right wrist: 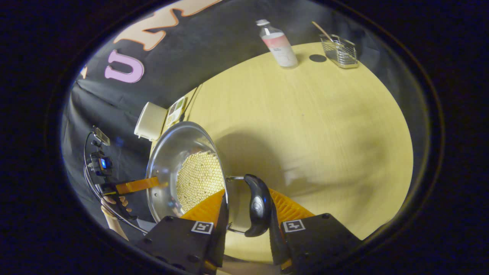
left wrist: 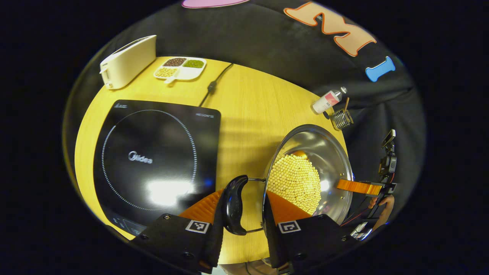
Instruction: First push the handle of the pot to place it horizontally, then grasp the pot with both hands and set it on the induction cooktop.
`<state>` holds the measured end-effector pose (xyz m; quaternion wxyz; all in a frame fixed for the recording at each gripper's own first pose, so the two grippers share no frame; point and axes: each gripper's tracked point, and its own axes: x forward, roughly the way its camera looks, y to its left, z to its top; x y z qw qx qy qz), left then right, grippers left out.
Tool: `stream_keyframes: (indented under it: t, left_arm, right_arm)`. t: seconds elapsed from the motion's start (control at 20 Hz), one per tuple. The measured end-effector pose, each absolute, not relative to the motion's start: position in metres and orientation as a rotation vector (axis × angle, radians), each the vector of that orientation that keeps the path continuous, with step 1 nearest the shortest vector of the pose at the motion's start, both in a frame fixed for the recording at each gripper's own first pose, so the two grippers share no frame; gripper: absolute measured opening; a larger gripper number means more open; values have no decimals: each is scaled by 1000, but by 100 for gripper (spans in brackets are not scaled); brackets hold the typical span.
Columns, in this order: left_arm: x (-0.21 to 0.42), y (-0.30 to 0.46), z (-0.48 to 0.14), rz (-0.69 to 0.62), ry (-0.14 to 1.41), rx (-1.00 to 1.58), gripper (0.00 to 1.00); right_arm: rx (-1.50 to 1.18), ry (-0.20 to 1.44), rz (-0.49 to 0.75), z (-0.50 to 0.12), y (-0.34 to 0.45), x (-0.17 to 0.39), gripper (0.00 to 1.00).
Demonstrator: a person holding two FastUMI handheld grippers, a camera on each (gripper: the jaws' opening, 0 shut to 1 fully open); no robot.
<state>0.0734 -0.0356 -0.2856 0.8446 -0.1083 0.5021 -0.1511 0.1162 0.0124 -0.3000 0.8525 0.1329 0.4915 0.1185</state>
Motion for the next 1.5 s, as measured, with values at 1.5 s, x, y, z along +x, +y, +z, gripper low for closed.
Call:
stream_keyframes:
  t: [1.5]
  left_arm:
    - [143,247,-267,-233,854,-57,51]
  right_arm:
    - [329,827,179,-327,296,118,44]
